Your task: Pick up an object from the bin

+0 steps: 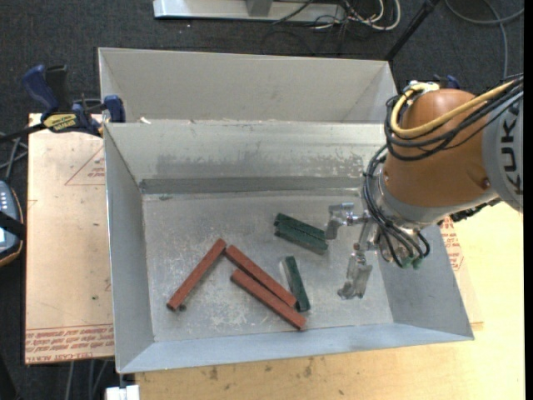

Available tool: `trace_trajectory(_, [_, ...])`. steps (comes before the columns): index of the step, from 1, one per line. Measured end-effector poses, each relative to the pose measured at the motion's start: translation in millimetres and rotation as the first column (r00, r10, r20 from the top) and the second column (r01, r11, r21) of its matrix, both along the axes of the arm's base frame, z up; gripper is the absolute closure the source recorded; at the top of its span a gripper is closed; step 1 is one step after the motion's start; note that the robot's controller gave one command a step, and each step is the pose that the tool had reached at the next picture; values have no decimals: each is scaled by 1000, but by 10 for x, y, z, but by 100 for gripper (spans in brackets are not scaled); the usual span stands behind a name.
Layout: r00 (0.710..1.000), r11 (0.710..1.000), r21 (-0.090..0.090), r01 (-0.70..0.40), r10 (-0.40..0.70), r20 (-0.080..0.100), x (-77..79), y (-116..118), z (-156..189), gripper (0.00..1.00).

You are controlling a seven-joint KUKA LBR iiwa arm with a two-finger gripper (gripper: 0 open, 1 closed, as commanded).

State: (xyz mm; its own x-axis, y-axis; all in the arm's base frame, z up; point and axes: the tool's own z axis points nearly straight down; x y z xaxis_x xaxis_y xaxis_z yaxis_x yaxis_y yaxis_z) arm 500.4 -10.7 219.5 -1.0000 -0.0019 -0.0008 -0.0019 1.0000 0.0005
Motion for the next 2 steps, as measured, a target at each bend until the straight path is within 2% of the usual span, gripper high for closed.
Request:
trace_trajectory(1, [1000, 1000, 0, 0, 0, 0, 0, 0, 0, 0])
trace_trajectory(2, [1000, 1000, 0, -8, 8, 9, 348, 47, -540, 0])
